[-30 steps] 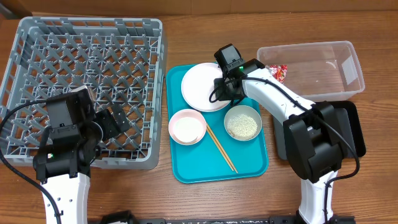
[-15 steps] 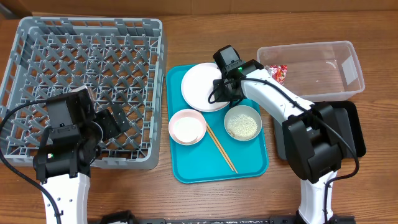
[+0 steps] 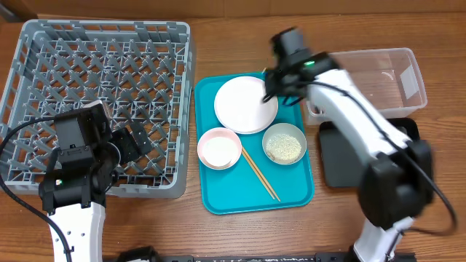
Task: Sort waste into correct bins and load items into the dishwasher
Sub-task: 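Move the right gripper to the white bowl of rice and grasp it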
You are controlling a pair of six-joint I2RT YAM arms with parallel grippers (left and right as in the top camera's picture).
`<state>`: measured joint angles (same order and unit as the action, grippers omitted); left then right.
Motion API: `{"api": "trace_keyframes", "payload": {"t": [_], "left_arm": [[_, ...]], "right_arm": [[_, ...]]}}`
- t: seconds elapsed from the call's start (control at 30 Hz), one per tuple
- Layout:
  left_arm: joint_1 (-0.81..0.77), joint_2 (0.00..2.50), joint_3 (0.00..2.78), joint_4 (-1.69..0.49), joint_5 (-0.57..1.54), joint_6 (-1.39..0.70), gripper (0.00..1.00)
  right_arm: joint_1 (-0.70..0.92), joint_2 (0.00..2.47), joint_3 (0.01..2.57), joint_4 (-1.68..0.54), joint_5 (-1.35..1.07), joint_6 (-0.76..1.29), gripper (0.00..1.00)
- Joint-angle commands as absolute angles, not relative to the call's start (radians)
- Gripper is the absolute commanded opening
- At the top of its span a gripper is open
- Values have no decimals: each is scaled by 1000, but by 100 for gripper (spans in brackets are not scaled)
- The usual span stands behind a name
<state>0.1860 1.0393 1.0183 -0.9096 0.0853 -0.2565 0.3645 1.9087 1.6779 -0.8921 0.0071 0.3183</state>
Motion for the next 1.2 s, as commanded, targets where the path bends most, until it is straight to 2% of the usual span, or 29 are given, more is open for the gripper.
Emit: {"api": "trace_keyframes", "payload": {"t": [0.0,0.13,0.3,0.33,0.37,0.4,0.43,0.5,0.7,0.87,1.0,1.17], "left_arm": [[191,1045,1047,-904,78,-266,100],[191,1045,1047,-902,78,-267,100],[191,1046,1047,-897,78,-267,100],[191,1046,1047,-896,78,-266,100],[191,1046,1047,-895,78,-267,100],[191,1046,1047,-895,78,-266,100],[191,1046,1047,-895,78,-266,100],[191,1046,1047,-895,78,-266,100],[190,1048,1047,-896,78,-266,100],[190,1052,1047,-897,78,-266,100],[190,1058,1047,-896,78,-266,100],[190,1060,1047,-900,78,-266,100]], "right_arm": [[287,1838,1709,-919,70,368,4],[190,1849,1691,-995,88,449,4],[142,1853,1626,-1004,59,453,4],[141,1854,1617,-1002,59,447,7],[141,1854,1610,-1000,59,445,35],[141,1854,1609,-1000,59,445,50],[141,1853,1609,-994,59,441,57],[141,1850,1620,-995,59,438,62],[180,1777,1652,-1033,9,317,67],[308,1736,1652,-1133,-17,257,67],[426,1745,1622,-1191,-13,262,67],[525,1747,1519,-1145,6,358,66]]}}
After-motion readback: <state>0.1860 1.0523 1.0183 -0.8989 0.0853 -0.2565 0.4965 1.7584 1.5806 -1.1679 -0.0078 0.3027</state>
